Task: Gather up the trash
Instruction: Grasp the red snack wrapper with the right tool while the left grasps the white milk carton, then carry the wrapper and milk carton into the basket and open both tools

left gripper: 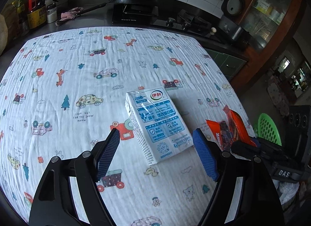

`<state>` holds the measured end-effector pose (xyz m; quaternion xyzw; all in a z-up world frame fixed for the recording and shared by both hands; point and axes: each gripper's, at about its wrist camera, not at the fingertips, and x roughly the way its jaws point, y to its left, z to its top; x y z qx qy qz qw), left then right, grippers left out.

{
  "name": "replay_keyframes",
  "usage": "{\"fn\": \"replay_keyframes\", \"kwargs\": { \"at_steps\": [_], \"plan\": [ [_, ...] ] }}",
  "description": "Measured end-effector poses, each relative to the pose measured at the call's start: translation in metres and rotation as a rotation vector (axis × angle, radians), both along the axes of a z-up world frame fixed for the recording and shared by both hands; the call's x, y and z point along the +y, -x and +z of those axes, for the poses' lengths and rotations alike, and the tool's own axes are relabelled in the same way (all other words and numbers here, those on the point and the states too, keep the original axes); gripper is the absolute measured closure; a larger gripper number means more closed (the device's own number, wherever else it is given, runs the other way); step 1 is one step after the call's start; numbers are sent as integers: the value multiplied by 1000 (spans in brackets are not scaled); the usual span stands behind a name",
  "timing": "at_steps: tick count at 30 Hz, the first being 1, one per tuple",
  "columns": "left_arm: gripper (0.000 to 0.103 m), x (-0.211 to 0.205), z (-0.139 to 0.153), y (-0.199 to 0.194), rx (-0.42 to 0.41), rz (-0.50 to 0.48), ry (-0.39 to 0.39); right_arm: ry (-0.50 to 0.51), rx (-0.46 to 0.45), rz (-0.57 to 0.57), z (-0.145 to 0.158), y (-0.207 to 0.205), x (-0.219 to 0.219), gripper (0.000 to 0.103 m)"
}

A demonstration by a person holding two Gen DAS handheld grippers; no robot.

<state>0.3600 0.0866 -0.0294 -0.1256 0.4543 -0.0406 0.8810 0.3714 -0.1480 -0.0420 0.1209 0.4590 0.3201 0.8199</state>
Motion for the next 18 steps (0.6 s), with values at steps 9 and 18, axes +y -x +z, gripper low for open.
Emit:
{"fn": "replay_keyframes", "kwargs": {
  "at_steps": [9,18],
  "plan": [
    [18,-21,-16,-40,87,85,-44,77,-79,-37,5,30,-53,47],
    [20,-29,-36,-55,142,144,-65,156,-111,-115,3,53,-104,47]
  ]
}}
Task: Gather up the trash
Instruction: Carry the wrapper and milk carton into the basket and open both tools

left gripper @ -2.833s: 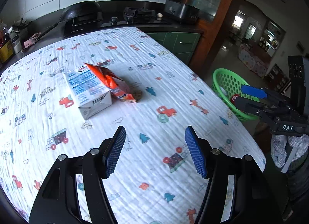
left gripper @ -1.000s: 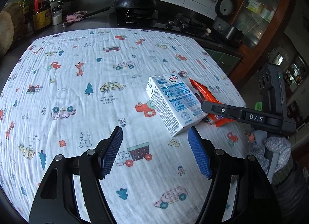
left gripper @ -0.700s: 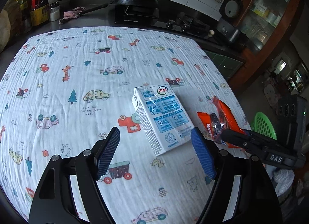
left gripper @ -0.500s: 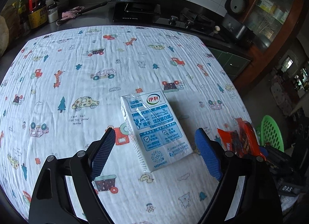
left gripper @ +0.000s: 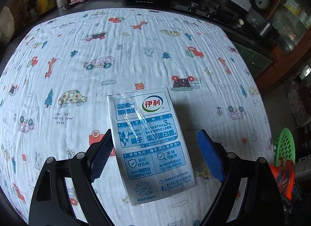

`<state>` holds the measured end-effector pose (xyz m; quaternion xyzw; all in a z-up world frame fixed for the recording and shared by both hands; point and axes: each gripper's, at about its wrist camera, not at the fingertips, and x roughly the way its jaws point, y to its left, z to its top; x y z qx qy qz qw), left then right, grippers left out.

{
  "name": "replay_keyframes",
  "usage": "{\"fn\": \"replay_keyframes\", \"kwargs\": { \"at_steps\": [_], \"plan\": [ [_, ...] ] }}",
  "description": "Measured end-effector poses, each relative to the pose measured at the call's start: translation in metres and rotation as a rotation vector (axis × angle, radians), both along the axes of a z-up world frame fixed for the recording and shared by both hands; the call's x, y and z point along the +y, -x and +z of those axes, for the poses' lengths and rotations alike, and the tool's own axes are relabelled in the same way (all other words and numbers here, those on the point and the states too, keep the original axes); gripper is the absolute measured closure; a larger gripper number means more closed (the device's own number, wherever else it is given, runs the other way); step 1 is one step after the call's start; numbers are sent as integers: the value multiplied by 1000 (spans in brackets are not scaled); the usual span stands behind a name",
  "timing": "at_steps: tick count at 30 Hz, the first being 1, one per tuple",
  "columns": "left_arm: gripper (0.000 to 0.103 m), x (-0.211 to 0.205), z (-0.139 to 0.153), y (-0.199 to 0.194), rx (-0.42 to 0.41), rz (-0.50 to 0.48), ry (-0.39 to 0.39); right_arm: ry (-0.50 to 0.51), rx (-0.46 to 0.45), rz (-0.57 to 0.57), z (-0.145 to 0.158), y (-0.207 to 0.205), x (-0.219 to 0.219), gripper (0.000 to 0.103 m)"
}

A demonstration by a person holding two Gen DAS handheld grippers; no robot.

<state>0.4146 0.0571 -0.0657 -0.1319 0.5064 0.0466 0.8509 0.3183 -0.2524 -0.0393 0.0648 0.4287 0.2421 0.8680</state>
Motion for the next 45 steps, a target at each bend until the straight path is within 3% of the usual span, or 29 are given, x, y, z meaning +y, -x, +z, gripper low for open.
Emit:
{"fn": "replay_keyframes", "kwargs": {
  "at_steps": [5,8,18,22,28,31,45],
  "plan": [
    [32,-4,-3,-1,16,5,-67,28,-10,-51,-3,10,-28,47],
    [33,-7,-2,4,7,-3,-85,36,-4,-94,-5,15,-48,47],
    [33,-37,24,25,-61,-109,-40,72,1,-278,-5,21,-136,47],
    [33,-65,40,32,-102,-180,-25,82,22,-367,-14,18,-171,47],
    [33,-112,58,41,-144,-290,-5,61,60,-455,-35,20,-208,36],
    [33,-138,65,44,-162,-343,1,61,60,-466,-40,21,-216,30],
    [33,-276,74,55,-212,-612,20,25,15,-483,-26,54,-243,27]
  ]
}}
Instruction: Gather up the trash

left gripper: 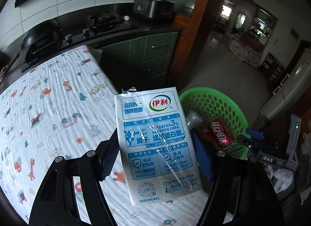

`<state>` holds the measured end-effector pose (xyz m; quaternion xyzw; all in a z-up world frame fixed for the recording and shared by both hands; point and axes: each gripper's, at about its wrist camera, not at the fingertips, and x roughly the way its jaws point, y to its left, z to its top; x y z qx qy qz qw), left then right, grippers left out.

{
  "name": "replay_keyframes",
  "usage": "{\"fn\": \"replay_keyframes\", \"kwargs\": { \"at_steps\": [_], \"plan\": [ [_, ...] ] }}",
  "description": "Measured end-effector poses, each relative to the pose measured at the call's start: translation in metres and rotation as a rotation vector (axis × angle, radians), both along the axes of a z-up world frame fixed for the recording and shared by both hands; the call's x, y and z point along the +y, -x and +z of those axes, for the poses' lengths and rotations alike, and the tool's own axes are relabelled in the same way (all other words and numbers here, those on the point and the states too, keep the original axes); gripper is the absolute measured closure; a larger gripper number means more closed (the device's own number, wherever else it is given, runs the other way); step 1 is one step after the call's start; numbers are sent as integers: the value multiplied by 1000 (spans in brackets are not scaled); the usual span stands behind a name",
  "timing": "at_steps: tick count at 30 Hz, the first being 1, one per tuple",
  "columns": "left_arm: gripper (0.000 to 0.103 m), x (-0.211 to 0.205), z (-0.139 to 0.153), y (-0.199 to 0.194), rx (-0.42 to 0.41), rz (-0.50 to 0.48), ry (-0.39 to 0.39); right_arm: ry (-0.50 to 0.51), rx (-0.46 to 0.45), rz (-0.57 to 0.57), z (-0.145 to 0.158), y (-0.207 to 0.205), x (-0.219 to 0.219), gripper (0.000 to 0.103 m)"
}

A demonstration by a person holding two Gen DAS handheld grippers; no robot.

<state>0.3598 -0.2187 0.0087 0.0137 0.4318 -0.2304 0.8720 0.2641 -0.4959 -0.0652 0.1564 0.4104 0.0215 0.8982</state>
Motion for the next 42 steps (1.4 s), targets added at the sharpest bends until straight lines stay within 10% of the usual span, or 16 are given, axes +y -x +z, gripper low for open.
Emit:
{"fn": "replay_keyframes", "kwargs": {
  "at_steps": [19,42],
  "plan": [
    [33,-139,-66,-20,87,-178,-57,-6,14,-12,-18,36,-31,27],
    [26,-105,-56,7,69,-180,-32,29,-32,1,-3,55,7,24]
  ]
}}
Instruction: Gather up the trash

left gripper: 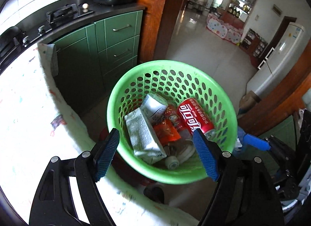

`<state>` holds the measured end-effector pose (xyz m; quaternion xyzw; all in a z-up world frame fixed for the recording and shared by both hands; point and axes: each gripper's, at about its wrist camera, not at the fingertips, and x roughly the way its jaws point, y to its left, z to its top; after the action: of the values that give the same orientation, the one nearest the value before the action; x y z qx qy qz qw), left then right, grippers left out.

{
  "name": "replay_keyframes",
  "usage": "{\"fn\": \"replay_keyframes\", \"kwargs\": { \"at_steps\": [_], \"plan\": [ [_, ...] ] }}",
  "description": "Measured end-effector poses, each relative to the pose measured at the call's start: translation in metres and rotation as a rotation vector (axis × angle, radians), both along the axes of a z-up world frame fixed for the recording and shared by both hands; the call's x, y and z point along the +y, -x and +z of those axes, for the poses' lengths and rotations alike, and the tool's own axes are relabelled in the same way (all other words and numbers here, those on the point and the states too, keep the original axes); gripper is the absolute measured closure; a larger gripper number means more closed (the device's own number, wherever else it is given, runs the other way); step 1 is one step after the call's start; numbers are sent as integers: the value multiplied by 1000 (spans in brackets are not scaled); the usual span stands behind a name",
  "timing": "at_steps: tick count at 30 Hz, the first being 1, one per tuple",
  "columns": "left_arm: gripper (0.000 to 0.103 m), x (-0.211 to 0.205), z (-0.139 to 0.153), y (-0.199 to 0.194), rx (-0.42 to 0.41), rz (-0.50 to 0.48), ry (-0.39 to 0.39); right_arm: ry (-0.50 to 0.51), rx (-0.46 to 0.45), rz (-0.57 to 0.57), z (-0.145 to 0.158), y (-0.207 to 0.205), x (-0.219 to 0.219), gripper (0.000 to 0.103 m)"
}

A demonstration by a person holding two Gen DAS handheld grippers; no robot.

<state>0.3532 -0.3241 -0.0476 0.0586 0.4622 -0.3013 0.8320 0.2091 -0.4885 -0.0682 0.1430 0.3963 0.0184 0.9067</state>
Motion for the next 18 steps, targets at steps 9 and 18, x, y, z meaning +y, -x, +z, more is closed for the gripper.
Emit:
{"fn": "replay_keyframes", "kwargs": {
  "at_steps": [9,18],
  "plan": [
    [18,51,26,40,-77,49,31,89,-6,-11,17,23,35,19],
    [10,115,44,81,-176,142,59,149,-36,17,28,47,77,12]
  ]
}}
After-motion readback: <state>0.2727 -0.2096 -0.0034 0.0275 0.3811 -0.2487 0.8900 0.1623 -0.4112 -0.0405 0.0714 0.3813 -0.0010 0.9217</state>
